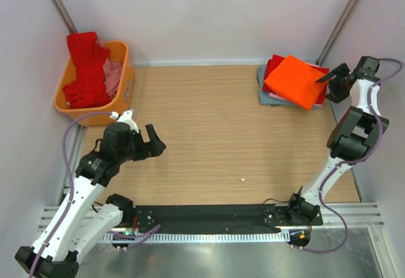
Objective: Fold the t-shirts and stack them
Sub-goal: Neatly place the folded tshirt to the corner
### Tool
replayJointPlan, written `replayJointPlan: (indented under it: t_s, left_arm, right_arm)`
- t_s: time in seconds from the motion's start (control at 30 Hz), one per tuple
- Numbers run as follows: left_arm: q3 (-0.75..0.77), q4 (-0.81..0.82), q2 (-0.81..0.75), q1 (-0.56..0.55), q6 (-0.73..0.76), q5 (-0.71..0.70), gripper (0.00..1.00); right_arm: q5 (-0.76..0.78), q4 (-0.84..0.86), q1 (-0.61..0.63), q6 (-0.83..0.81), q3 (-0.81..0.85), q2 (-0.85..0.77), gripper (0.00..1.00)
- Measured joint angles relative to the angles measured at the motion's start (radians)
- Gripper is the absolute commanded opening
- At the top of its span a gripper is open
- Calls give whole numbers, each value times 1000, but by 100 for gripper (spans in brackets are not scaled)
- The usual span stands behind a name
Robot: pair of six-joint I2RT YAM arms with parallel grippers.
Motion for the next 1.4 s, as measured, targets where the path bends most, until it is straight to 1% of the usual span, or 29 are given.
replayJointPlan:
  t_s: [0.2, 0.3, 0.4, 0.5, 0.57, 0.6, 0.67, 0.7, 0.77, 0.8, 0.9, 1.03, 1.13, 1.3, 1.4]
  left_arm:
    - [0, 0, 0, 0, 0, 0, 99]
    - [0, 0, 0, 0, 0, 0, 100]
    - [0, 0, 1, 0, 0, 0, 100]
    - [0, 0, 2, 0, 0, 0, 100]
    - [0, 0, 5, 0, 0, 0, 100]
    - [0, 0, 6, 0, 0, 0, 100]
    - [0, 0, 9, 0, 0, 0, 100]
    - [0, 0, 11, 0, 0, 0, 100]
    - [0, 0, 13, 0, 0, 0, 100]
    - [0, 0, 13, 0, 0, 0, 100]
    - [0, 0, 14, 0, 0, 0, 100]
    - [0, 0, 15, 0, 0, 0, 100]
    - [0, 0, 20, 0, 0, 1, 100]
    - [0, 3, 27, 0, 2, 1, 100]
    - [0, 5, 27, 0, 3, 1, 100]
  right_arm:
    - [-71, 95, 2, 42, 0, 57, 68]
    - [-77, 118, 1, 49, 7, 70, 66]
    - [-79, 135, 1, 55, 17, 85, 61]
    - [-83, 157, 1, 60, 25, 107, 59]
    - [-86, 171, 1, 61, 29, 125, 56]
    - [-88, 174, 1, 61, 30, 130, 48]
    - [-96, 179, 2, 59, 40, 146, 38]
    - [-103, 185, 2, 59, 44, 152, 29]
    - [-119, 186, 3, 61, 65, 169, 21]
    - [-129, 183, 4, 62, 86, 182, 15]
    - [-155, 158, 9, 58, 167, 223, 11]
    - [-180, 51, 28, 21, 382, 310, 9]
    - [-210, 1, 47, -9, 534, 363, 9]
    - [-266, -23, 58, -30, 612, 383, 9]
    - [-317, -21, 66, -32, 663, 432, 9]
